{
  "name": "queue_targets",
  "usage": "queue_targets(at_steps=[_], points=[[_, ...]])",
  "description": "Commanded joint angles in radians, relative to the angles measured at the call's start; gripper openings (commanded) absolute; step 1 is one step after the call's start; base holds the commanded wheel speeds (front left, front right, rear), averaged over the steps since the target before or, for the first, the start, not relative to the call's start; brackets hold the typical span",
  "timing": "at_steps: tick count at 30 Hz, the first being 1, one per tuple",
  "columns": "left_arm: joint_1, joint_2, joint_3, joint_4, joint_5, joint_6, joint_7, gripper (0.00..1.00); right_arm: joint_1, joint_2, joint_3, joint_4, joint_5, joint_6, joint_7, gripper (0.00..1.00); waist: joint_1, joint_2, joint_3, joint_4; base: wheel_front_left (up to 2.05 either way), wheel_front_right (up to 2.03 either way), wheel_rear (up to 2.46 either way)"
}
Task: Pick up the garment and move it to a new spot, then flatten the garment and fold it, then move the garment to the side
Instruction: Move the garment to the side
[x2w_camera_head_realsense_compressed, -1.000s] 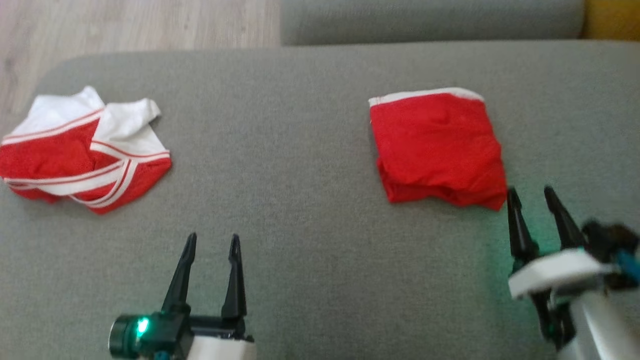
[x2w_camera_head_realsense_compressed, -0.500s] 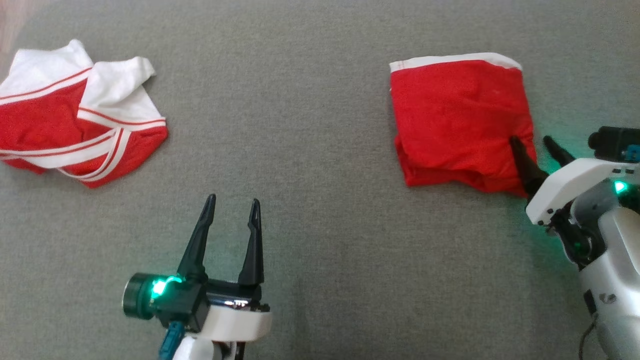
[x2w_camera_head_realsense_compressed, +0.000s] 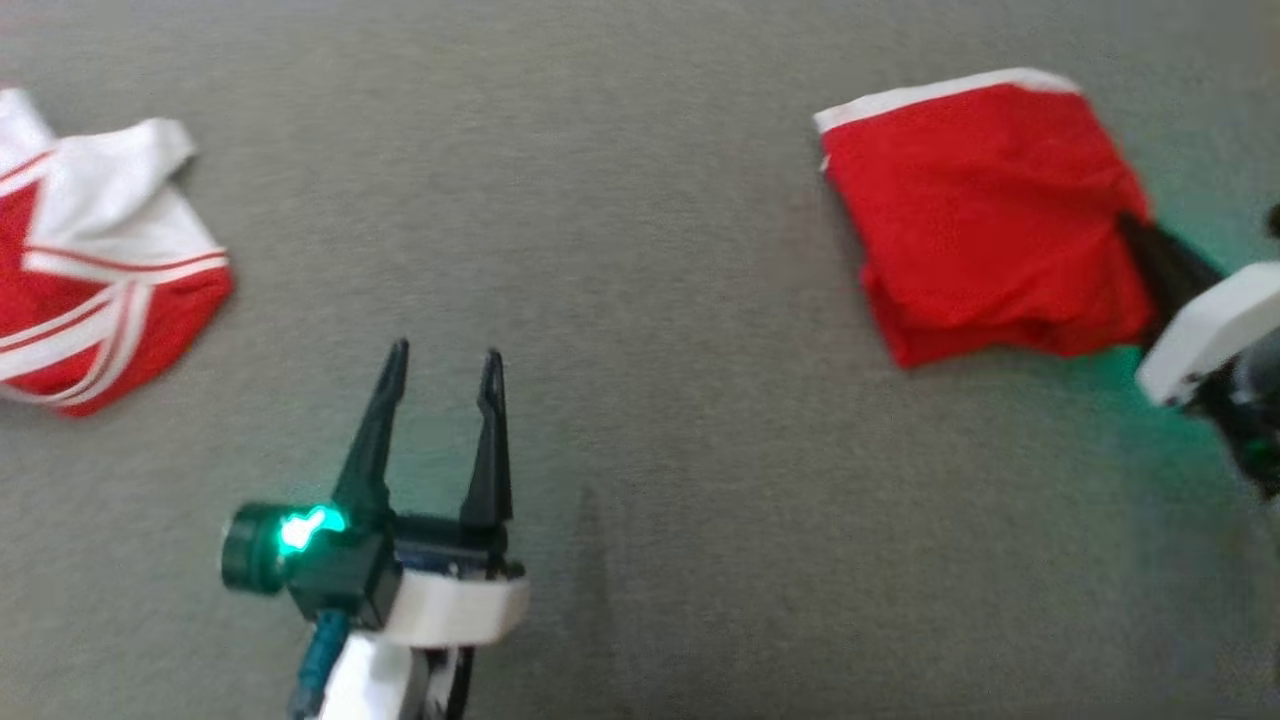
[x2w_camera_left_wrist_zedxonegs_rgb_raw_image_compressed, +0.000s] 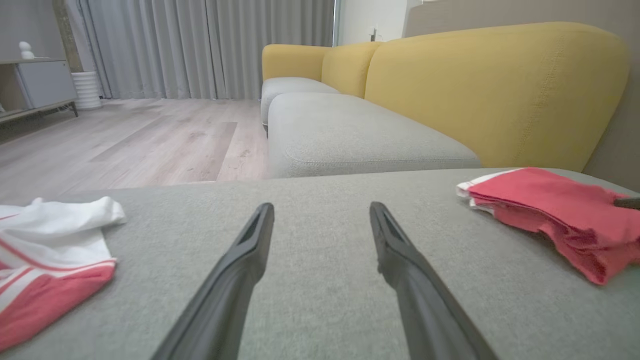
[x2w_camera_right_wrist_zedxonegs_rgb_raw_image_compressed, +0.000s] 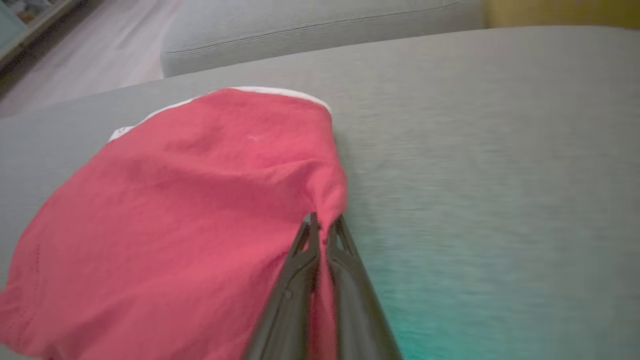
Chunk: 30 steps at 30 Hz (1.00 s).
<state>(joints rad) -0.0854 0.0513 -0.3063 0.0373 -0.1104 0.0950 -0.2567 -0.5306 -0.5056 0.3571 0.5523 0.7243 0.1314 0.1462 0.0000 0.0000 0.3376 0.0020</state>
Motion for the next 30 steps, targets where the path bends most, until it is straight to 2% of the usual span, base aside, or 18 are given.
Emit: queue_targets(at_steps=[1,7,14,18,22,23,24,25,30], points=[[-0.048,-0.001,0.041,-0.041,0.014,-0.006,-0.005,1.0,-0.021,-0.052,0.007,-0.034,0.012,-0.001,-0.008,0.0,0.0,0.0,0.059,-0.074,0.0,0.0,0.0],[-0.123,0.032,0.049,-0.042,0.068,-0.046,-0.005,1.0,-0.06,-0.157,-0.012,-0.055,0.017,-0.001,-0.006,0.0,0.0,0.0,0.153,-0.19,0.0,0.0,0.0],[-0.198,0.081,0.042,-0.038,0.107,-0.078,-0.005,1.0,-0.153,-0.217,-0.048,-0.003,-0.025,-0.001,-0.064,0.0,0.0,0.0,0.257,-0.285,0.0,0.0,0.0],[-0.22,0.099,0.039,-0.04,0.115,-0.084,-0.005,1.0,-0.215,-0.225,-0.067,0.034,-0.098,-0.001,-0.101,0.0,0.0,0.0,0.299,-0.314,0.0,0.0,0.0],[-0.231,0.111,0.038,-0.038,0.116,-0.086,-0.005,1.0,-0.261,-0.208,-0.079,0.059,-0.182,-0.001,-0.129,0.0,0.0,0.0,0.325,-0.333,0.0,0.0,0.0],[-0.234,0.112,0.036,-0.036,0.116,-0.086,-0.005,1.0,-0.273,-0.201,-0.097,0.075,-0.214,-0.001,-0.146,0.28,0.0,0.0,0.326,-0.335,0.0,0.0,0.0],[-0.237,0.112,0.035,-0.033,0.115,-0.086,-0.005,1.0,-0.284,-0.19,-0.12,0.094,-0.247,-0.001,-0.163,0.95,0.0,0.0,0.327,-0.335,0.0,0.0,0.0],[-0.24,0.111,0.032,-0.029,0.114,-0.087,-0.005,1.0,-0.292,-0.178,-0.14,0.112,-0.282,-0.001,-0.177,1.0,0.0,0.0,0.323,-0.333,0.0,0.0,0.0],[-0.248,0.088,0.02,-0.017,0.1,-0.082,-0.005,1.0,-0.283,-0.111,-0.2,0.156,-0.424,-0.001,-0.22,1.0,0.0,0.0,0.266,-0.292,0.0,0.0,0.0]])
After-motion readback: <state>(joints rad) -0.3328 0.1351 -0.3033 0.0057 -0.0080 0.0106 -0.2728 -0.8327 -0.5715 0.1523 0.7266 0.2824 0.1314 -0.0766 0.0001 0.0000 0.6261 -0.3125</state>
